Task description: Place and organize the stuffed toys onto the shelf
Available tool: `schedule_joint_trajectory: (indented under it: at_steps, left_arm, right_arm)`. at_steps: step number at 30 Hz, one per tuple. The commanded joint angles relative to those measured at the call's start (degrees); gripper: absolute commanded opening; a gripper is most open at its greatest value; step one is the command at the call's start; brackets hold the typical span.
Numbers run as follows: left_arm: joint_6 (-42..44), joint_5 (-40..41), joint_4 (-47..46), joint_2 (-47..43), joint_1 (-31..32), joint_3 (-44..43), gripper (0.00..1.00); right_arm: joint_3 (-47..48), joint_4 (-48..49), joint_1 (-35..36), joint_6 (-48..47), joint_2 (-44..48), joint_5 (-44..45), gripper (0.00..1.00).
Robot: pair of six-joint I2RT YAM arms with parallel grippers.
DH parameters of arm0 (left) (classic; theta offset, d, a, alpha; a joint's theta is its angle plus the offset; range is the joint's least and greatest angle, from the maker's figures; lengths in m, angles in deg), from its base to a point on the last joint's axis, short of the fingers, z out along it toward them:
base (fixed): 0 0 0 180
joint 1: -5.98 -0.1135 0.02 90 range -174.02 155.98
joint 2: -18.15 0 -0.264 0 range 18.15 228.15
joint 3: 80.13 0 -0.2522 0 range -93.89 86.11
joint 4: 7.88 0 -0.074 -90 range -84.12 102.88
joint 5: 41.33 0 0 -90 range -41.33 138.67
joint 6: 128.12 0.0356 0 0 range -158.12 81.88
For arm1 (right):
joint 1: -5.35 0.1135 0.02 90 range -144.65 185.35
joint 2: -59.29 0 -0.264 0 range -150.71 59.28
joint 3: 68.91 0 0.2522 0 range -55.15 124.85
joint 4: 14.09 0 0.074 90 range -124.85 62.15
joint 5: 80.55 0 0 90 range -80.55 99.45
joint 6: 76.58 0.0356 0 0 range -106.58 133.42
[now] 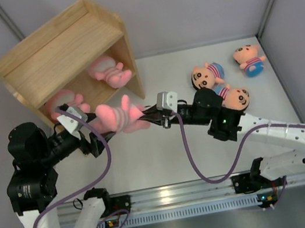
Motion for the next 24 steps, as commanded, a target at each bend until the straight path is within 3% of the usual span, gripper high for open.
schedule_joint_trajectory:
  at_steps: [1, 2, 3, 5, 6, 7, 9, 10, 11, 14, 17, 24]
  left_arm:
    - [-0.1, -2.5, -0.5, 1.4, -0.1, -0.2, 0.80]
    - [-0.3, -3.3, -0.5, 1.6, -0.1, -0.6, 0.73]
    - [-0.4, -3.9, -0.5, 1.6, -0.1, -0.7, 0.49]
    - [-0.5, -3.7, -0.5, 1.4, -0.1, -0.7, 0.16]
    - [-0.5, -1.9, -0.5, 1.0, -0.1, -0.6, 0.00]
    - [-0.1, -0.9, -0.5, 0.8, -0.1, -0.6, 0.00]
    - [1.6, 3.2, -0.6, 0.7, -0.1, -0.8, 0.00]
    - [2.6, 4.8, -0.5, 1.0, -0.1, -1.4, 0.00]
    - [4.4, 6.8, -0.7, 1.5, -0.1, -1.9, 0.00]
    - [8.6, 13.5, -1.9, 3.1, -0.1, -4.4, 0.00]
    - [12.7, 18.0, -1.9, 4.5, -0.1, -8.1, 0.00]
    - [22.4, 18.9, -1.8, 3.2, -0.1, -8.5, 0.00]
  right_arm:
    - [4.4, 4.1, 1.6, -0.3, -2.0, -3.8, 0.00]
    - [4.8, 3.6, 1.7, -0.2, -2.6, -3.9, 0.00]
    - [5.0, 3.5, 1.9, 0.0, -3.3, -3.6, 0.00]
    - [4.8, 3.5, 1.8, 0.3, -3.3, -1.5, 0.02]
    - [4.0, 3.5, 1.8, 0.6, -2.8, 0.0, 0.14]
    - [3.5, 3.4, 1.8, 0.6, -2.5, 4.2, 0.43]
    - [1.5, 2.7, 1.9, 0.0, -0.7, 9.4, 0.54]
    - [0.7, 2.5, 1.7, -0.1, 0.1, 14.9, 0.70]
    - [-0.1, 2.5, 1.7, -0.1, 0.9, 17.4, 0.76]
    - [-4.3, 2.0, 1.6, -0.3, 4.7, 23.4, 0.85]
    - [-5.2, -0.6, 1.4, 0.3, 7.3, 26.2, 0.86]
    - [-7.8, -2.0, 1.3, 3.1, 9.9, 27.9, 0.86]
